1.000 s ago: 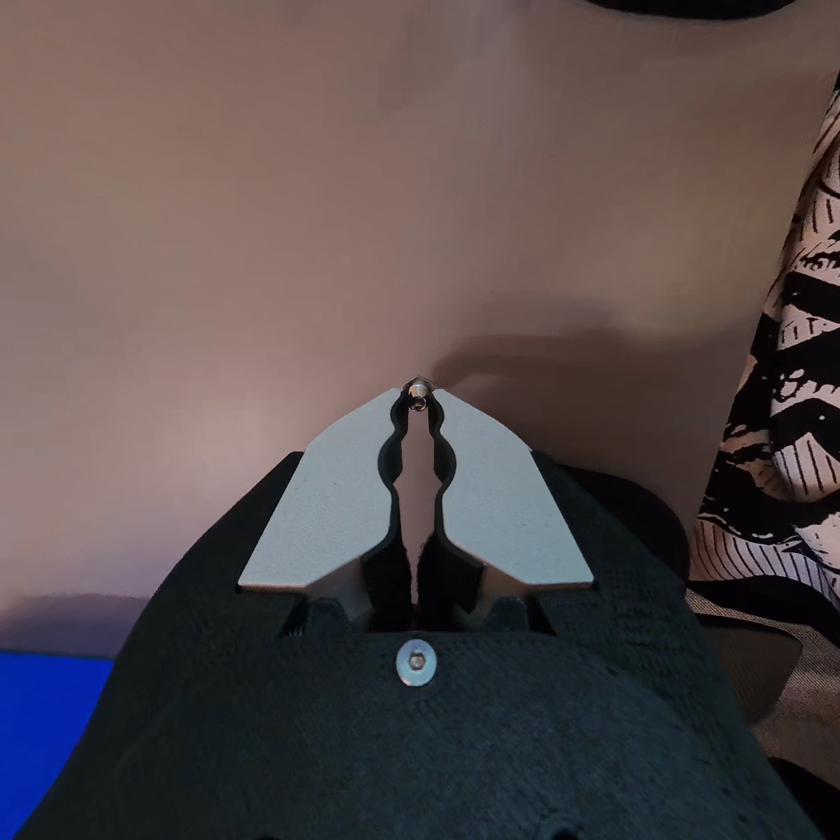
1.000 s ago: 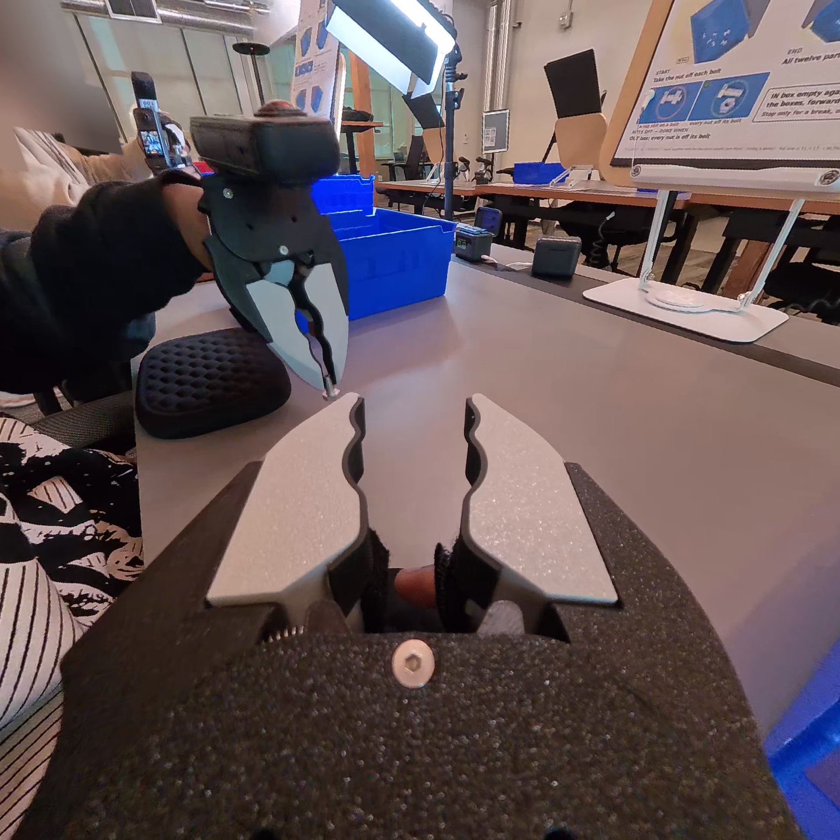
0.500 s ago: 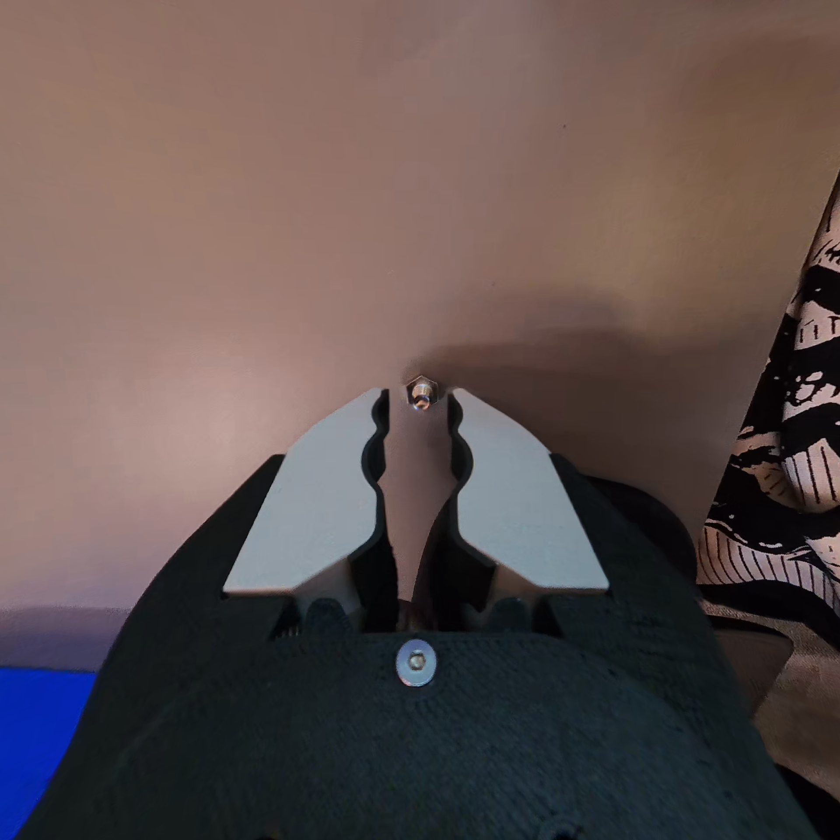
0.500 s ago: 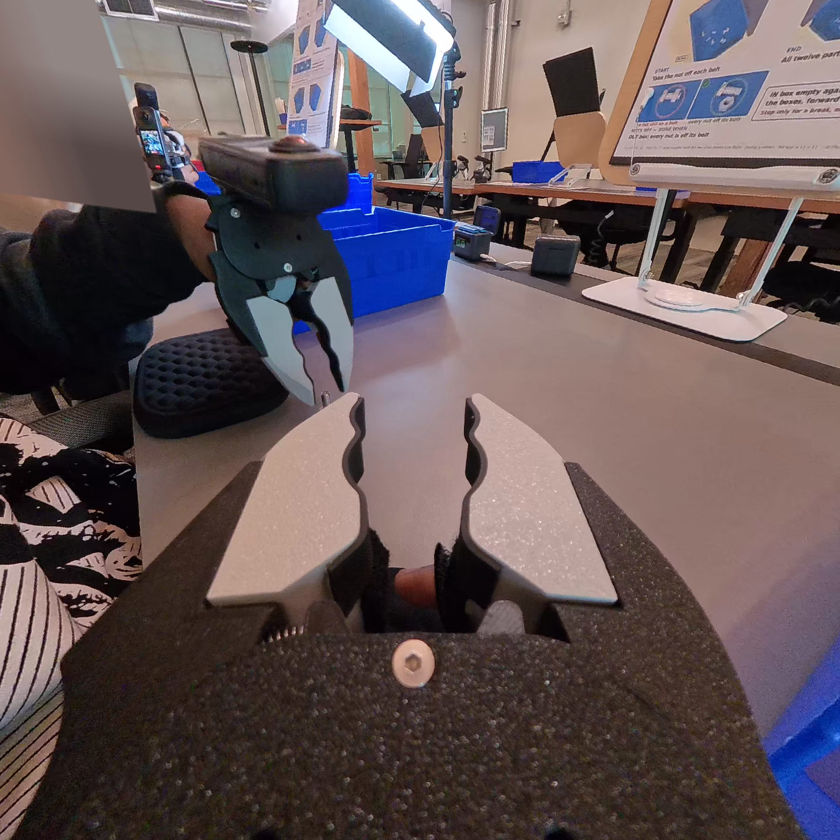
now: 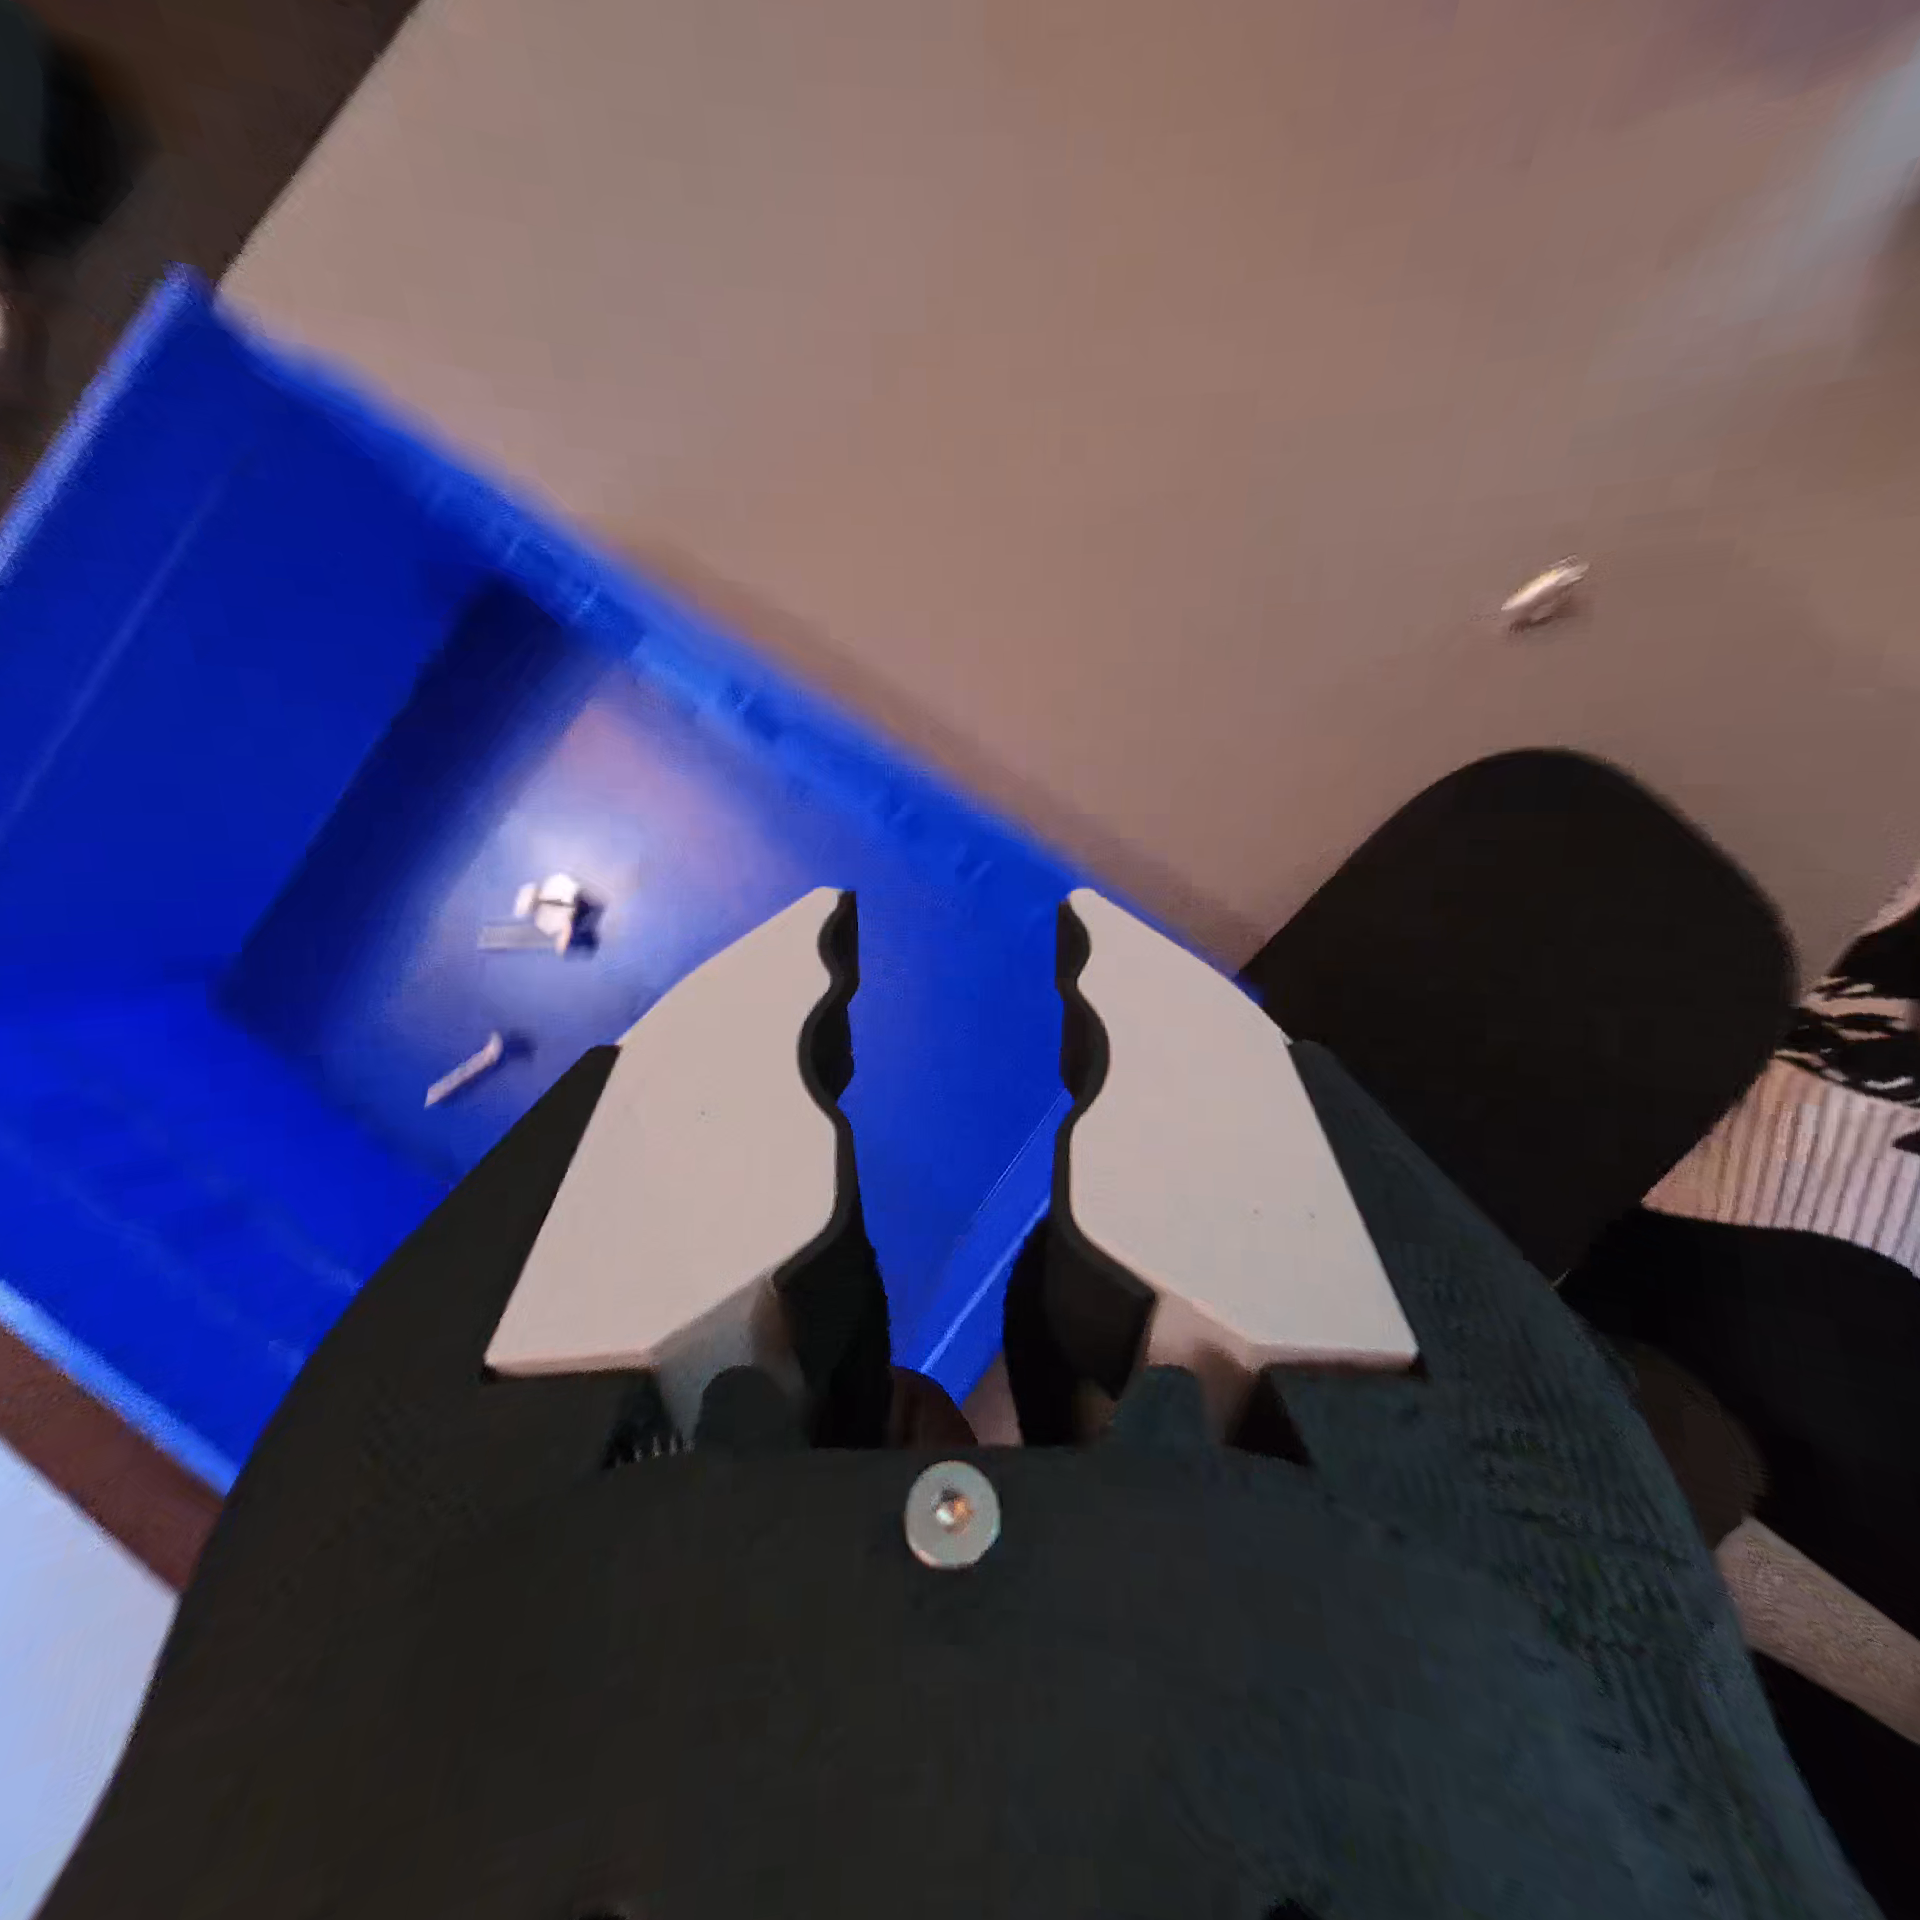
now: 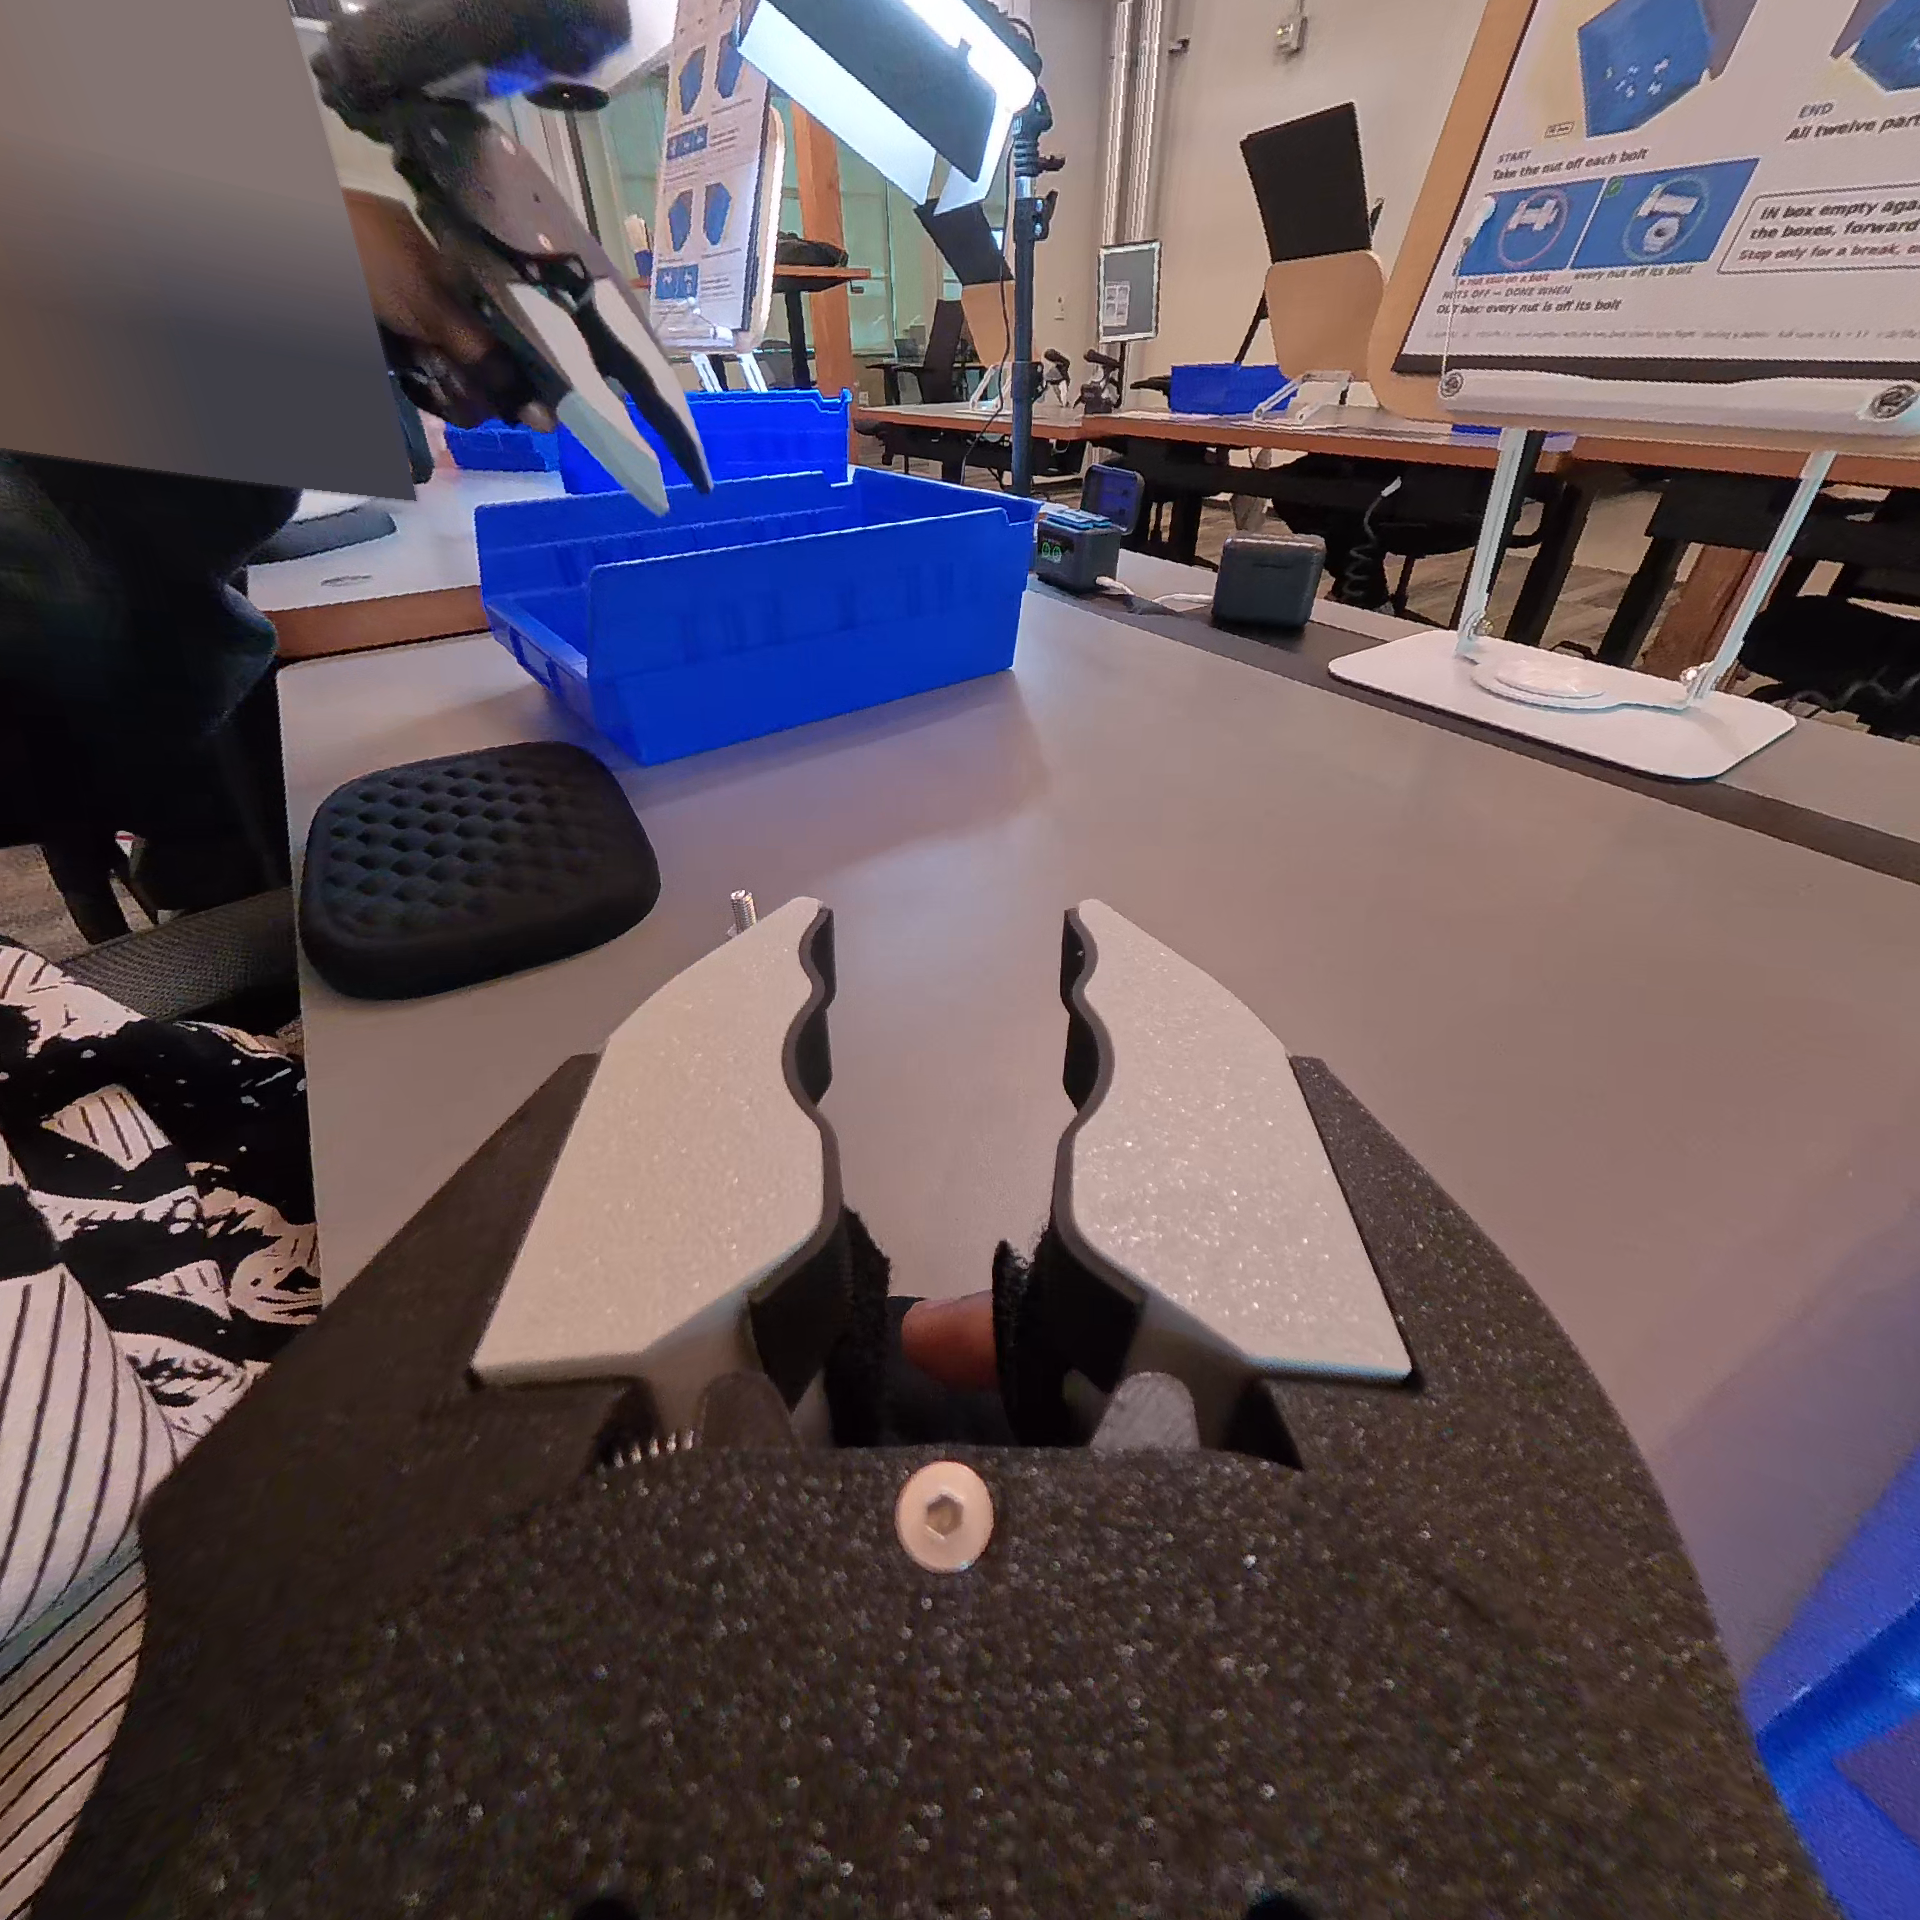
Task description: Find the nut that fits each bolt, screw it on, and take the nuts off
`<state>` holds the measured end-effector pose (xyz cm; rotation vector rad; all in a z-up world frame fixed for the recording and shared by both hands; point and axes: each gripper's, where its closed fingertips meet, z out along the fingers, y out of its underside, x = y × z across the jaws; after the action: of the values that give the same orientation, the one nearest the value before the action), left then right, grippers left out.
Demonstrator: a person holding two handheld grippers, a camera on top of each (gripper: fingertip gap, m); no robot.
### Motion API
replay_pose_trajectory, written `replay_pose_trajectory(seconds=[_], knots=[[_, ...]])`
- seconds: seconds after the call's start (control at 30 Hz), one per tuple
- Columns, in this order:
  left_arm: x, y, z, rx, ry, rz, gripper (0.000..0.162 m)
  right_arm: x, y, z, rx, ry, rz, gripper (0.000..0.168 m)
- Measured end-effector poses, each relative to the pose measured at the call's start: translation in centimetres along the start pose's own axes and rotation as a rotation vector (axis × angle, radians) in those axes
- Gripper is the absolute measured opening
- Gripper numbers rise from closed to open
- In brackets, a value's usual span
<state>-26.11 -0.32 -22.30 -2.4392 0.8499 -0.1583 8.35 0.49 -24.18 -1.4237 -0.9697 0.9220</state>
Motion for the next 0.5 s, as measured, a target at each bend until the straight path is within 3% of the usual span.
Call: replay_pose_trajectory(seconds=[0.1, 0.23, 0.5], knots=[[-3.3, 4.2, 0.9, -0.097, -0.001, -0.095, 0.034, 0.0, 0.0, 0.0, -0.004, 0.001, 0.000, 0.042], [-4.2, 8.7, 4.1, -0.232, 0.048, -0.073, 0.034, 0.1, 0.1, 0.1, -0.009, 0.002, 0.003, 0.042], [-4.9, 10.8, 6.6, -0.286, 0.062, 0.025, 0.032, 0.1, 0.3, 0.2, -0.023, 0.003, 0.006, 0.042]])
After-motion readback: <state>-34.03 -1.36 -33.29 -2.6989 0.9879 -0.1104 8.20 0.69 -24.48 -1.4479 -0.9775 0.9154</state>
